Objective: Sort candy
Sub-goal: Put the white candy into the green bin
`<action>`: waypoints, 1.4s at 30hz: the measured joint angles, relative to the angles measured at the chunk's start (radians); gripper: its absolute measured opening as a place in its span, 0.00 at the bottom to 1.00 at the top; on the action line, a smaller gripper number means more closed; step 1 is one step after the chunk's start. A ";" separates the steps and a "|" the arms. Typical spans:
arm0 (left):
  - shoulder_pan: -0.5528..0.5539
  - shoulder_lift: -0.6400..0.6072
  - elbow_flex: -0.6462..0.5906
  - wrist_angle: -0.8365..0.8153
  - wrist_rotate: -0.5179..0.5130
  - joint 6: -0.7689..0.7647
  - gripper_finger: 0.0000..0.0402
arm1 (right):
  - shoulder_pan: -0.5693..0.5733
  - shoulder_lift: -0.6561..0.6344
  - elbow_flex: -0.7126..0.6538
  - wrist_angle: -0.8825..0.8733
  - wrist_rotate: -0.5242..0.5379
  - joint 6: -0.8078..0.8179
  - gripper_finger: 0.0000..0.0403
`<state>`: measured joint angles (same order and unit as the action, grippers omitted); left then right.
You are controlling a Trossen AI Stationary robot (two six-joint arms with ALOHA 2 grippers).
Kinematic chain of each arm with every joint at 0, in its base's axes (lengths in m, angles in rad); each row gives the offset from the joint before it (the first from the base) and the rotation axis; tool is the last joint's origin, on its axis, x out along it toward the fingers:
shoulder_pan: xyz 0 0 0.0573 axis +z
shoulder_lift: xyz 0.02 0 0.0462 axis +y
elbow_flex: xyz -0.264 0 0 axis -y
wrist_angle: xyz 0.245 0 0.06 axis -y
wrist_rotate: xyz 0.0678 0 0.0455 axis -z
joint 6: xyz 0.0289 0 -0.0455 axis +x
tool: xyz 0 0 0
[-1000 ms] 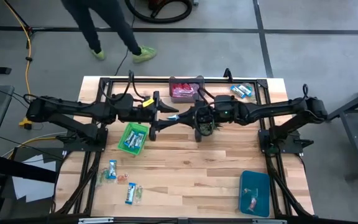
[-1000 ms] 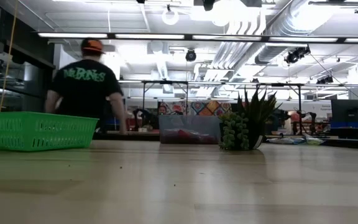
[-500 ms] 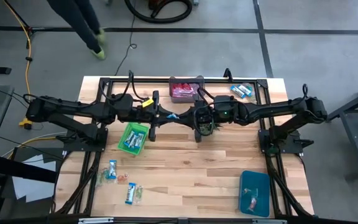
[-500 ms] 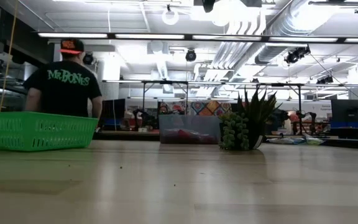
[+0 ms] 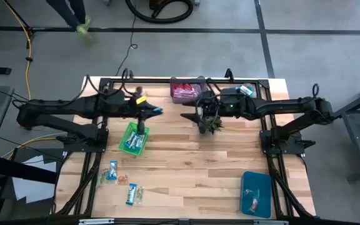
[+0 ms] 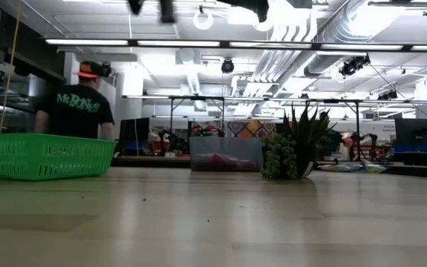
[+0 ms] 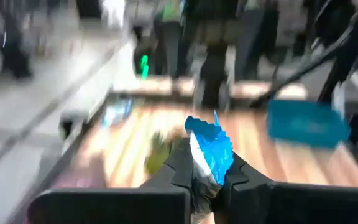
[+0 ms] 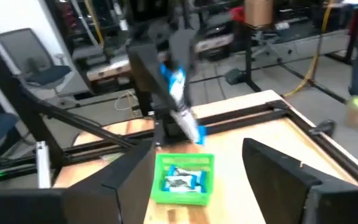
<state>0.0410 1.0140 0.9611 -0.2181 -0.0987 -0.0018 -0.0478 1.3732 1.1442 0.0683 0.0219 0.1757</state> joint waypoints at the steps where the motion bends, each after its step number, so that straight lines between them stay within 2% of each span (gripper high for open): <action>1: -0.001 -0.023 0.000 -0.082 -0.022 -0.031 0.01 | -0.010 -0.008 0.001 -0.018 0.000 0.000 0.59; 6: -0.028 -0.084 0.000 -0.518 -0.080 -0.286 0.01 | -0.056 -0.021 0.001 -0.104 0.000 0.026 0.60; 9: -0.065 -0.082 -0.014 -0.672 -0.124 -0.441 0.01 | -0.080 -0.020 0.001 -0.135 -0.001 0.063 0.60; 14: -0.129 -0.080 -0.149 -0.667 -0.190 -0.778 0.01 | -0.111 -0.018 0.000 -0.169 -0.001 0.108 0.60; 18: -0.161 -0.050 -0.263 -0.654 -0.188 -1.095 0.01 | -0.125 -0.018 0.000 -0.203 -0.001 0.115 0.60; 21: -0.169 -0.028 -0.311 -0.644 -0.175 -1.218 0.01 | -0.131 -0.018 0.000 -0.220 -0.002 0.115 0.60; 27: -0.168 0.015 -0.346 -0.571 -0.166 -1.347 0.01 | -0.131 -0.017 0.000 -0.223 -0.002 0.113 0.60; 36: -0.166 0.154 -0.346 -0.477 -0.065 -1.353 0.01 | -0.131 -0.017 0.000 -0.237 -0.002 0.113 0.60; 42: -0.166 0.230 -0.346 -0.399 -0.060 -1.354 0.02 | -0.131 -0.017 0.000 -0.261 -0.004 0.123 0.60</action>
<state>-0.1249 1.2441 0.6149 -0.6174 -0.1585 -1.3561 -0.1791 1.3560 1.1439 -0.1931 0.0180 0.2990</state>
